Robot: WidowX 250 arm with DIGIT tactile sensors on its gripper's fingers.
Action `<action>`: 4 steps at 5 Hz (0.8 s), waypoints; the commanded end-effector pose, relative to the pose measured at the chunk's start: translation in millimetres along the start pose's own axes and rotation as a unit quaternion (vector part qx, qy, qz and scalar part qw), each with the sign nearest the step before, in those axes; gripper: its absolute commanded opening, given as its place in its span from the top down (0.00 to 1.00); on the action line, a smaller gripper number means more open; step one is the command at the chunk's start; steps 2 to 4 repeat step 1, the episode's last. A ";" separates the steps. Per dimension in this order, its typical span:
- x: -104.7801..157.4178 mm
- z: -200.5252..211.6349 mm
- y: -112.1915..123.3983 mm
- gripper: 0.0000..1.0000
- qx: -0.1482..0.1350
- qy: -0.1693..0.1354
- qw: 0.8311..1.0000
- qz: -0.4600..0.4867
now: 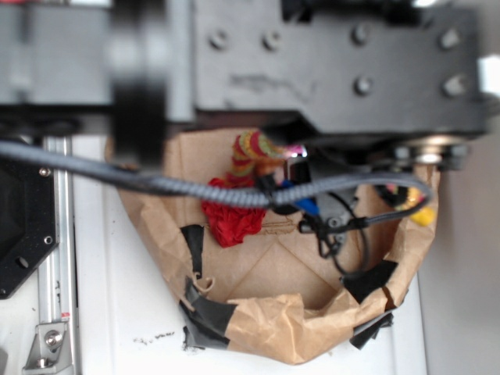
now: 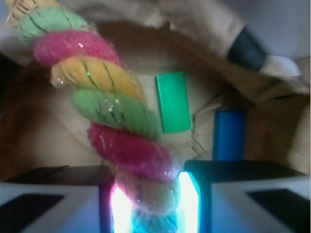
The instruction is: Grab the multicolored rope.
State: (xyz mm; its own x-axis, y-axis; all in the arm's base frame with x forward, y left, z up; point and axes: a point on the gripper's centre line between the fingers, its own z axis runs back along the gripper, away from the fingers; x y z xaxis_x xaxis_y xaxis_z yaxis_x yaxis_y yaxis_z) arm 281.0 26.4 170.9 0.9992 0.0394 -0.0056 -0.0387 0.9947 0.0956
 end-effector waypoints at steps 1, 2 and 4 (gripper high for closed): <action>-3.1 27.5 14.1 1.00 -0.012 -0.062 0.998 -0.019; -3.1 27.5 14.1 1.00 -0.012 -0.062 0.998 -0.019; -3.1 27.5 14.1 1.00 -0.012 -0.062 0.998 -0.019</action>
